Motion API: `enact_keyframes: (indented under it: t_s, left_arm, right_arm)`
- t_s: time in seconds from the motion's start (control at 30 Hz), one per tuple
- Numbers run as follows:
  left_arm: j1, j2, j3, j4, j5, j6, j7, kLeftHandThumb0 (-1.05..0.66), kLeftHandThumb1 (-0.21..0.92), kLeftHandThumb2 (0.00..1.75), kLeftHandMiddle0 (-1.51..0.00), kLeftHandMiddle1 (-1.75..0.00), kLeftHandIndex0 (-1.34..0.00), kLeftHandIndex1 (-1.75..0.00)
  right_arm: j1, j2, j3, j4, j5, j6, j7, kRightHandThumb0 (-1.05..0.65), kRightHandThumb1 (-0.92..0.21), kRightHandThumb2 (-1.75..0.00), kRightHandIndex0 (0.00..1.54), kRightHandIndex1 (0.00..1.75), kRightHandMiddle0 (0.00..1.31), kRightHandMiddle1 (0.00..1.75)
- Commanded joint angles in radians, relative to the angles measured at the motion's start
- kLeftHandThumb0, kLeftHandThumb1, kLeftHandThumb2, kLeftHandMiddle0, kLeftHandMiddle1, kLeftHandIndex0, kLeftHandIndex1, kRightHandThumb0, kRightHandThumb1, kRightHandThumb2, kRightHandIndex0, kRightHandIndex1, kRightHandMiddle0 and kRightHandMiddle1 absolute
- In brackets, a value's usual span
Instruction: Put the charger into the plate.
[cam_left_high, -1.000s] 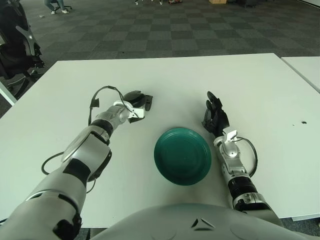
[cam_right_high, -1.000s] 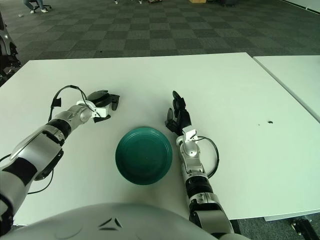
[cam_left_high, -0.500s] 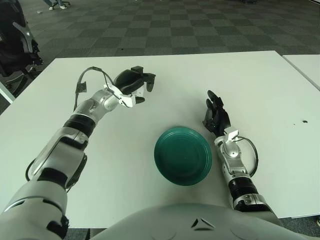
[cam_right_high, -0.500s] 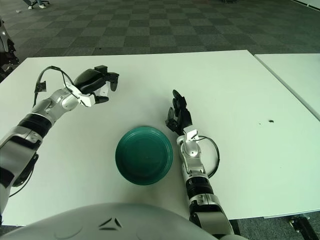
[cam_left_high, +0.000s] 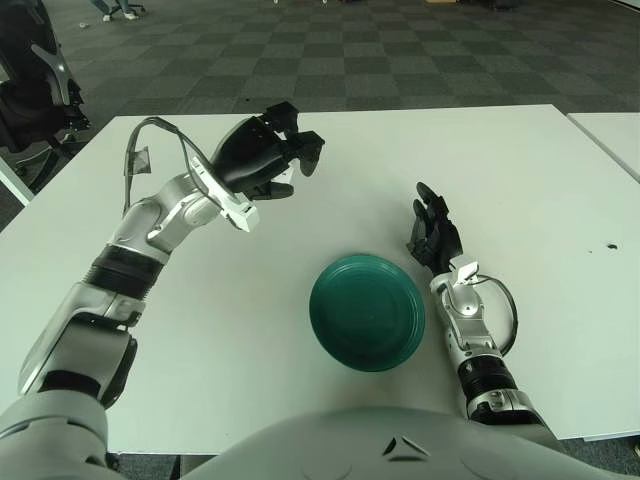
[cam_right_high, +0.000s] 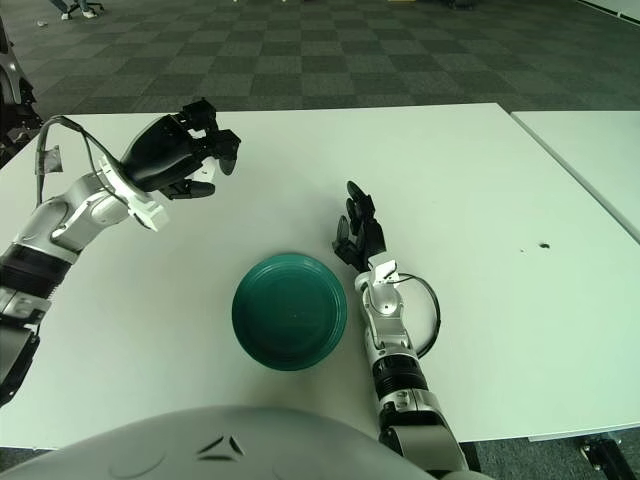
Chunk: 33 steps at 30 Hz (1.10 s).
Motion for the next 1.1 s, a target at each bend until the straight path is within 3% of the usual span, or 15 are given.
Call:
enact_keyframes:
  t_s: [0.0, 0.33, 0.47, 0.77, 0.9, 1.07]
  left_arm:
    - [0.030, -0.027, -0.013, -0.074, -0.014, -0.024, -0.049, -0.51, 0.21, 1.44, -1.20, -1.75, -0.69, -1.75]
    - [0.107, -0.044, -0.087, -0.225, -0.214, -0.037, -0.322, -0.50, 0.24, 1.40, -1.17, -1.75, -0.67, -1.75]
    - [0.112, -0.057, -0.090, -0.227, -0.226, -0.060, -0.358, -0.49, 0.27, 1.37, -1.15, -1.75, -0.65, -1.75]
    - [0.151, -0.092, -0.140, -0.219, -0.190, -0.296, -0.336, -0.47, 0.31, 1.32, -1.14, -1.75, -0.61, -1.75]
    - [0.161, -0.089, -0.132, -0.236, -0.202, -0.324, -0.360, -0.47, 0.32, 1.30, -1.13, -1.75, -0.60, -1.75]
    - [0.170, -0.084, -0.128, -0.282, -0.235, -0.303, -0.417, -0.46, 0.33, 1.30, -1.12, -1.75, -0.60, -1.75]
  right_arm:
    - [0.189, 0.014, -0.007, 0.149, 0.004, 0.115, -0.007, -0.75, -0.92, -0.88, 0.15, 0.02, 0.00, 0.39]
    - [0.178, 0.019, -0.005, 0.174, 0.002, 0.106, -0.009, -0.73, -0.92, -0.90, 0.17, 0.02, 0.00, 0.41]
    - [0.176, 0.022, -0.006, 0.180, 0.002, 0.106, -0.010, -0.72, -0.92, -0.91, 0.17, 0.01, 0.00, 0.40]
    - [0.198, 0.001, 0.023, 0.144, -0.033, 0.095, -0.005, -0.73, -0.92, -0.94, 0.11, 0.00, 0.00, 0.36]
    - [0.207, 0.005, 0.030, 0.128, -0.040, 0.096, -0.016, -0.73, -0.92, -0.96, 0.11, 0.01, 0.00, 0.39]
    - [0.216, 0.013, 0.034, 0.110, -0.036, 0.107, -0.022, -0.72, -0.92, -0.97, 0.12, 0.01, 0.00, 0.41]
